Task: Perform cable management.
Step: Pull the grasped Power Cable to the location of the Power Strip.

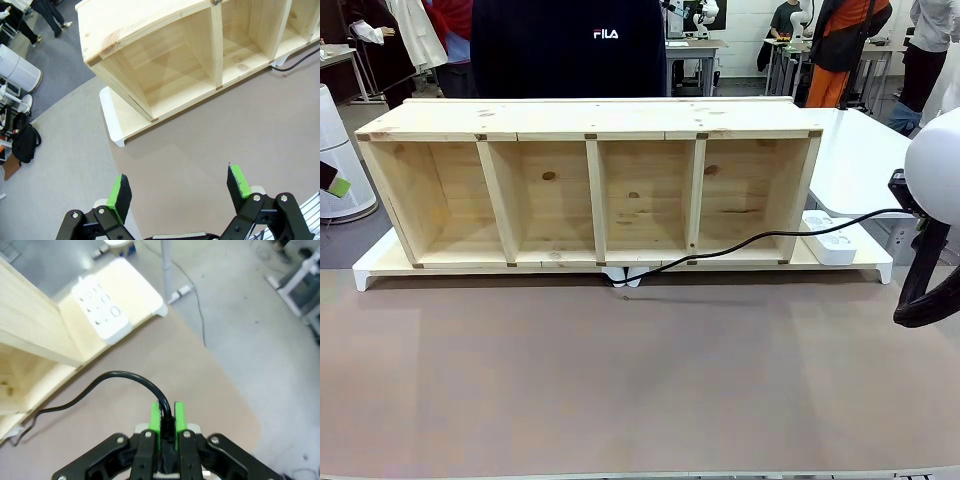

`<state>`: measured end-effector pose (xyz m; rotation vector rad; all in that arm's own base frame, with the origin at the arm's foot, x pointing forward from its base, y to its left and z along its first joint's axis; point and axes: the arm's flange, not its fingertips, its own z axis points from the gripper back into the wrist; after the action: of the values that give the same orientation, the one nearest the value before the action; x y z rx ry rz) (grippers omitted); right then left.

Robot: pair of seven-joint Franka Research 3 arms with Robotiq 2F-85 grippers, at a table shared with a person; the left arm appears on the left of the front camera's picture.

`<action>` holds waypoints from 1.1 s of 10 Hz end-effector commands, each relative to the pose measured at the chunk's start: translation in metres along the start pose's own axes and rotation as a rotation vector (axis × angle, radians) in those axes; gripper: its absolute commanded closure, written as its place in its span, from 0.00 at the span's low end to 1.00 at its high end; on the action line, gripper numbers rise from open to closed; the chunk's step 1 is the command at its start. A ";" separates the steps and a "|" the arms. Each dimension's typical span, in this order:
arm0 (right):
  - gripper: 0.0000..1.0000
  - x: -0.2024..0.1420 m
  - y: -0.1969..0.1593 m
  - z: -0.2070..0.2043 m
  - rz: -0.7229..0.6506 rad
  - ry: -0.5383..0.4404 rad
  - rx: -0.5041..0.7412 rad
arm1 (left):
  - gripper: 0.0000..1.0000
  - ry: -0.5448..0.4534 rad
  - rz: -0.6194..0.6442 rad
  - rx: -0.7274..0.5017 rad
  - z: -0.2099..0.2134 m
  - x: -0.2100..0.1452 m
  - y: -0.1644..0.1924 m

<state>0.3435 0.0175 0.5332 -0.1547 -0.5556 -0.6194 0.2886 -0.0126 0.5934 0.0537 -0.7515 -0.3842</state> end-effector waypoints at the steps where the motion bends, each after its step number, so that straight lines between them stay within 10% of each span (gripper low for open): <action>1: 0.86 0.013 0.008 -0.007 0.020 -0.121 -0.008 | 0.00 0.001 0.000 0.002 0.000 0.000 0.000; 11: 0.86 0.076 0.077 -0.019 0.142 -0.341 0.086 | 0.00 0.001 0.000 0.002 0.000 0.000 0.000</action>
<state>0.4352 0.0419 0.5592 -0.2122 -0.8600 -0.4447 0.2885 -0.0126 0.5935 0.0538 -0.7516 -0.3843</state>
